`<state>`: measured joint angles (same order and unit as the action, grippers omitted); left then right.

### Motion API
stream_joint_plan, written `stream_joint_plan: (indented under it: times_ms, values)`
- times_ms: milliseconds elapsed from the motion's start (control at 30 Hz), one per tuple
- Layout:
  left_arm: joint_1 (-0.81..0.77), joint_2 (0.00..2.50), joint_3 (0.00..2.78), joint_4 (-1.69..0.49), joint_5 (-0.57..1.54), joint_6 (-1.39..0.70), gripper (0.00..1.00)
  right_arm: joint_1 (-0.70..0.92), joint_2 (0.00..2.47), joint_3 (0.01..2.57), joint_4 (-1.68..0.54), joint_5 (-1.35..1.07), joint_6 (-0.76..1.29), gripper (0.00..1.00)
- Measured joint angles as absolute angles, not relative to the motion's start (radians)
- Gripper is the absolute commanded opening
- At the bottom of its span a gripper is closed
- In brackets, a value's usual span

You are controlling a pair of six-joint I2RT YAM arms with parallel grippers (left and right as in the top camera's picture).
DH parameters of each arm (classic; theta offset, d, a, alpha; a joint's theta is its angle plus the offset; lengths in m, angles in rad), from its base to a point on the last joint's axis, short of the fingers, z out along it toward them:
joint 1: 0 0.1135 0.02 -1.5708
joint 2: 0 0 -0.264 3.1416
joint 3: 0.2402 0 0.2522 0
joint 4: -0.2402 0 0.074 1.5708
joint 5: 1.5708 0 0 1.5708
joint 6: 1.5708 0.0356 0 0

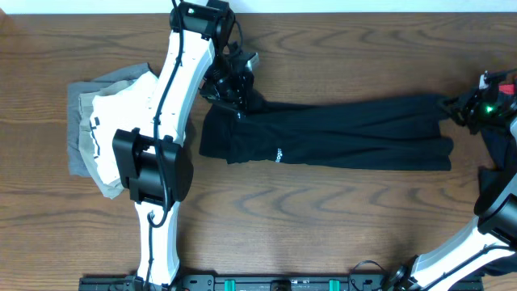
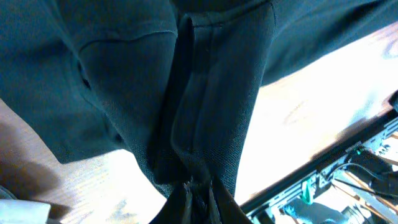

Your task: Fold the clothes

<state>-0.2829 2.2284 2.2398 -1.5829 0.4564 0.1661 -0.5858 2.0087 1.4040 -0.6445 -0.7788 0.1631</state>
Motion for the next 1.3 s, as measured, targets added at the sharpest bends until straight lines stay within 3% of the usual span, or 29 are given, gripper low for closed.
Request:
stream_joint_plan:
  times_ms: [367, 467, 533, 600, 733, 867, 1000, 1167, 1300]
  values:
    - [-0.354, 2.223, 2.108, -1.571, 0.418, 0.161, 0.12, -0.586, 2.009, 1.404, -0.722, -0.704, 0.117, 0.02]
    - [-0.357, 2.223, 2.085, -1.575, 0.384, 0.152, 0.37, -0.586, 2.009, 1.404, -0.742, -0.698, 0.109, 0.15]
    - [-0.356, 2.223, 2.083, -1.584, 0.354, 0.137, 0.46, -0.586, 2.009, 1.404, -0.749, -0.694, 0.105, 0.22]
    - [-0.355, 2.223, 2.082, -1.594, 0.311, 0.118, 0.46, -0.586, 2.009, 1.404, -0.755, -0.688, 0.098, 0.32]
    - [-0.350, 2.223, 2.080, -1.594, 0.206, 0.072, 0.46, -0.586, 2.009, 1.404, -0.779, -0.680, 0.092, 0.43]
    - [-0.324, 2.223, 2.080, -1.554, 0.154, 0.034, 0.47, -0.586, 2.009, 1.404, -0.812, -0.667, 0.077, 0.51]
    - [-0.296, 2.223, 2.080, -1.442, 0.161, 0.020, 0.55, -0.586, 2.009, 1.404, -0.836, -0.634, 0.069, 0.62]
    - [-0.304, 2.223, 2.070, -1.312, 0.184, 0.023, 0.59, -0.586, 2.009, 1.404, -0.849, -0.550, 0.067, 0.73]
    - [-0.320, 2.223, 2.042, -1.286, 0.189, 0.023, 0.60, -0.586, 2.009, 1.404, -0.827, -0.433, 0.079, 0.78]
